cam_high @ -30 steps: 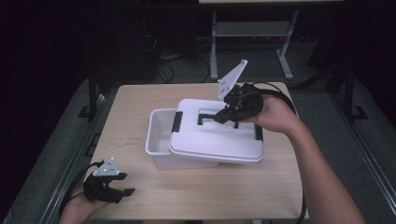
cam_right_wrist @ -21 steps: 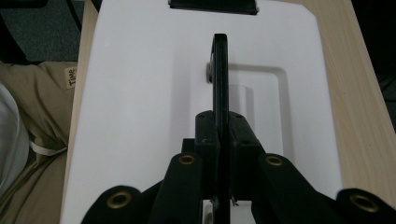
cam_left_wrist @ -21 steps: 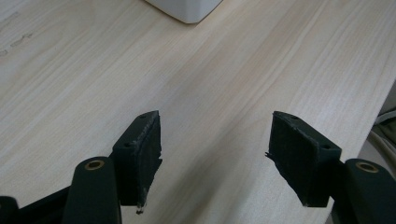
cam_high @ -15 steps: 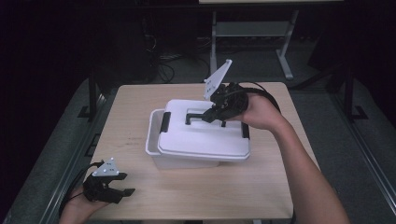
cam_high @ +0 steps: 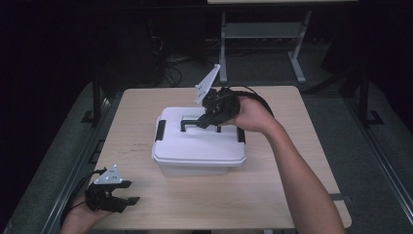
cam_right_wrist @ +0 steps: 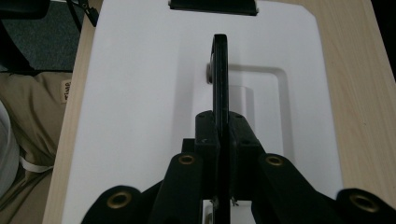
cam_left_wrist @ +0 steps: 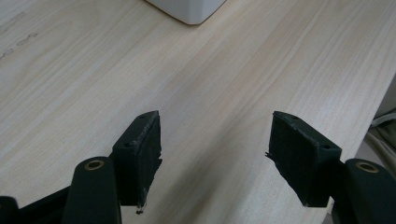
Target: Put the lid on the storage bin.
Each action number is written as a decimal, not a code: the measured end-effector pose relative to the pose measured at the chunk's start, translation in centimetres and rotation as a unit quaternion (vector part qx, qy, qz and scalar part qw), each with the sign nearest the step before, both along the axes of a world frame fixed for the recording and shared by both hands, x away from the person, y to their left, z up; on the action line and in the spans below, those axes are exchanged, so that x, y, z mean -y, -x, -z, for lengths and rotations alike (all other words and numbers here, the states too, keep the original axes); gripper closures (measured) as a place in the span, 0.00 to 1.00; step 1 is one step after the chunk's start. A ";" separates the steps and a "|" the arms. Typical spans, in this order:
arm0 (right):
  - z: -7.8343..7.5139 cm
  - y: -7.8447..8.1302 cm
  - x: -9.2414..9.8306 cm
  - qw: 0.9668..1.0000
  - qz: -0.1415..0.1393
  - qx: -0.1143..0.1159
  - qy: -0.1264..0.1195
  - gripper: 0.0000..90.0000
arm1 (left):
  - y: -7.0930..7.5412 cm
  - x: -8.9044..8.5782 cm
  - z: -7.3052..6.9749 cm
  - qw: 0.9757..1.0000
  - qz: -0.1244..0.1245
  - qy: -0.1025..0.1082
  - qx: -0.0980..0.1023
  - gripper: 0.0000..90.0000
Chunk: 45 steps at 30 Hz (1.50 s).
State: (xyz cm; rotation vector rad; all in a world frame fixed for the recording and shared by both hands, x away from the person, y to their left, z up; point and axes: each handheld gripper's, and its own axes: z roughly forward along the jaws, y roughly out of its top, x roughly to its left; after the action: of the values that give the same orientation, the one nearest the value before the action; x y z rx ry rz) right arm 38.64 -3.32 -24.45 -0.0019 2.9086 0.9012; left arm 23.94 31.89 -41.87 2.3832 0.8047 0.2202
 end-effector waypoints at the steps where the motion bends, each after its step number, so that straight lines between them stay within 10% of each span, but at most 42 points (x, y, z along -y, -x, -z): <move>1: 0.1 -0.2 -0.2 1.000 -0.002 0.000 0.001 0.94 | 0.0 0.0 0.0 1.000 0.000 0.001 0.000 0.38; 45: 3.4 -4.1 -2.7 1.000 -0.004 -0.022 0.002 0.94 | 0.2 -0.6 0.2 1.000 -0.008 0.009 -0.004 0.38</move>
State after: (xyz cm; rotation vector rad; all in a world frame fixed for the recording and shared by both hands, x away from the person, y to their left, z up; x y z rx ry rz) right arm 42.77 -0.57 -27.90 0.0047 2.9534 0.9084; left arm 23.71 32.46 -42.04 2.3637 0.8251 0.2104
